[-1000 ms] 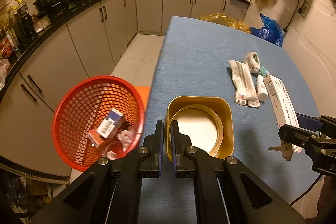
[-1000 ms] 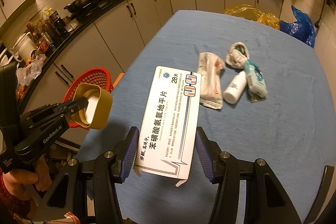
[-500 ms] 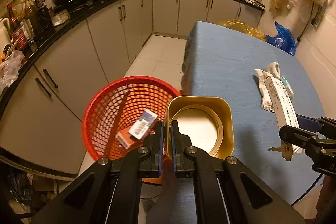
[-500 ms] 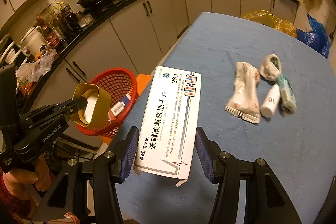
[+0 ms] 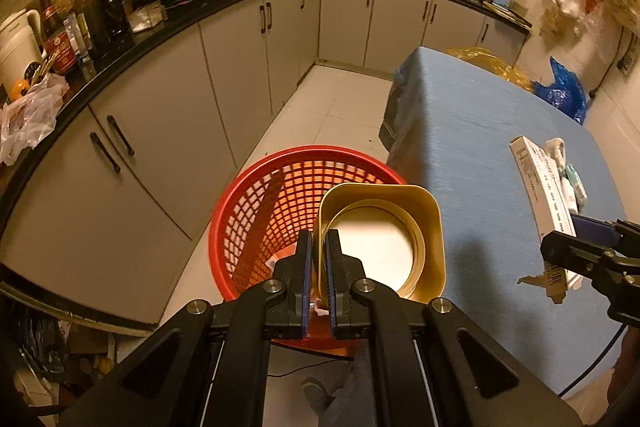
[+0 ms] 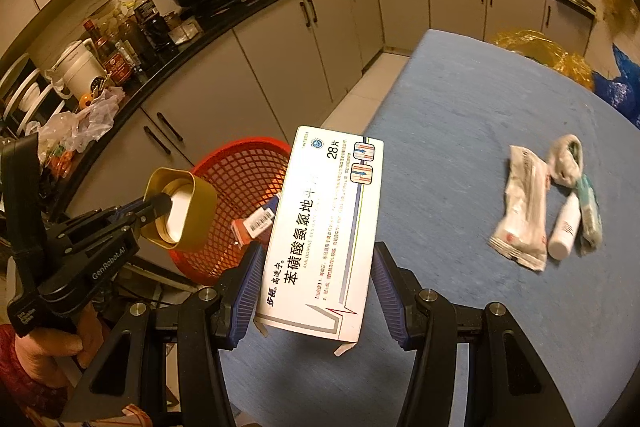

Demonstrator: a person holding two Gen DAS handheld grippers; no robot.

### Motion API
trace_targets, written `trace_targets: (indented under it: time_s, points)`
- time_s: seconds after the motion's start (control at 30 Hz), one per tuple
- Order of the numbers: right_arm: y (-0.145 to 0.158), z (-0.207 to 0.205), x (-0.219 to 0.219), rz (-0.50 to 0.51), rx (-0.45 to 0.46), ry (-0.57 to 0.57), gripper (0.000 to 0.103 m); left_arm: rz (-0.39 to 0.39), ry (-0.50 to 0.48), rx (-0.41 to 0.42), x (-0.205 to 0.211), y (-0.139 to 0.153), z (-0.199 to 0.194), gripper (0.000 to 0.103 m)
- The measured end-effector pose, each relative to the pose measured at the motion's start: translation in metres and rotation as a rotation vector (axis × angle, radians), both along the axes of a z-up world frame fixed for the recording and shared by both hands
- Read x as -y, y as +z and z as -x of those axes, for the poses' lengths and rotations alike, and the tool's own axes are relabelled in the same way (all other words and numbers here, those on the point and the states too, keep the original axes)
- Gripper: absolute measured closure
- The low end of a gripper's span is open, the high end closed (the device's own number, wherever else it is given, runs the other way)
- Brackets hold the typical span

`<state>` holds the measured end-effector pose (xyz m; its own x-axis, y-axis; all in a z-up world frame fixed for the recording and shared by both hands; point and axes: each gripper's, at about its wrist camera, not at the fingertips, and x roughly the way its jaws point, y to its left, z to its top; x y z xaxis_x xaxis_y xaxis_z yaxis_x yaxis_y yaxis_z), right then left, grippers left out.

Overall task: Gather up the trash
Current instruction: 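Carry the gold tin and white medicine box over the red basket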

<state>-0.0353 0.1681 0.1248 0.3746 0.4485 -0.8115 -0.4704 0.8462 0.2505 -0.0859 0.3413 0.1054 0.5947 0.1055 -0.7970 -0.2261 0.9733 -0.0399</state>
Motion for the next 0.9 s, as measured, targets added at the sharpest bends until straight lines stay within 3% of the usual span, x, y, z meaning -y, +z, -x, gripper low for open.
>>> trace_targets:
  time_s: [0.9]
  points:
    - [-0.029,-0.042,-0.085,0.028,-0.086,0.136,0.045,0.023,0.091,-0.075,-0.05,-0.036,-0.01,0.097]
